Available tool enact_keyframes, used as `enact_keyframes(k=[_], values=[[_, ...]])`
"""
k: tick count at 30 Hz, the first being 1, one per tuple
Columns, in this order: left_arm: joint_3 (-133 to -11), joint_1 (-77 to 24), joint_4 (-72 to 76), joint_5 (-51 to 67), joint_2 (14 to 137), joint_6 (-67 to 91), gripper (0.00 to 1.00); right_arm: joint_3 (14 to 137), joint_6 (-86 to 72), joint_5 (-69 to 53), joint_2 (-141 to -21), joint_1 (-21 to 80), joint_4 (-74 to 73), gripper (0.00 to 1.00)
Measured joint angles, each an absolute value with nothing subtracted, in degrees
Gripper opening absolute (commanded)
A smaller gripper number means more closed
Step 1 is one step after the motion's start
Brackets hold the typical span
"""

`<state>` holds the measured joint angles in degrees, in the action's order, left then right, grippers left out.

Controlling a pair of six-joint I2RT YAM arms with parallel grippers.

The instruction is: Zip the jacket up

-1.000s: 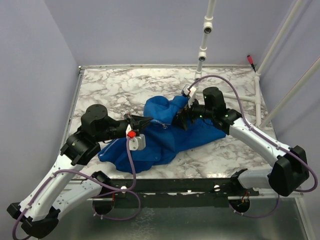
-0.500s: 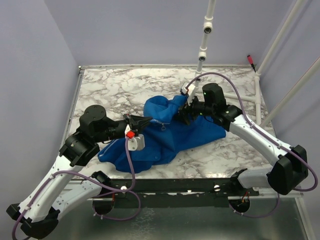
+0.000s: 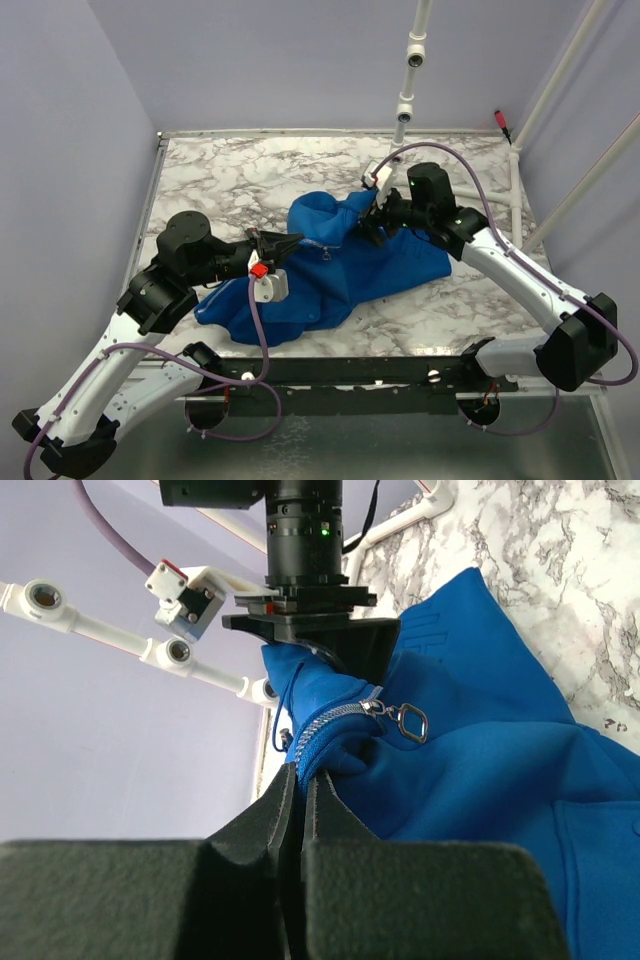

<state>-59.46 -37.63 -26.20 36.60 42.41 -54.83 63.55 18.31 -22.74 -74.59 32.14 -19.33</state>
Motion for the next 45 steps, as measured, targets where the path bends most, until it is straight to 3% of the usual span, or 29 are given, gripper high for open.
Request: enact_keyframes(k=[2,4,8,11,22,34,38,45], values=[[-59.46,-37.63,-26.2,36.6,42.37,-54.74,0.0,63.07,18.37,-22.72,-75.37,32.14,-18.52,0.68],[-59.46,-37.63,-26.2,36.6,42.33,-54.63,0.0,62.0,18.44,-22.48,-75.9,32.14,-17.1,0.58],[-59.46,-37.63,-26.2,36.56,42.3,-54.26,0.0,58.89,18.46,-20.95,-76.09,32.16,-12.36,0.14],[-59.46,-37.63,-26.2,36.49,42.3,-53.98,0.0,58.37,18.46,-20.18,-76.05,32.21,-10.46,0.01],[-59.0,-37.63,-25.76,36.25,41.6,-54.43,0.0,64.69,19.16,-20.12,-68.27,32.12,-21.15,0.01],[-54.3,-37.63,-21.12,29.89,41.3,-57.06,0.0,69.34,13.26,-22.44,-47.68,32.14,-28.03,0.01],[-52.71,-37.63,-16.05,25.47,41.3,-53.78,0.0,69.34,10.85,-14.31,-45.15,32.14,-27.77,0.01],[-51.22,-37.63,-13.21,22.04,40.58,-50.43,0.0,66.63,-1.58,14.35,-52.97,31.81,-31.31,0.01]])
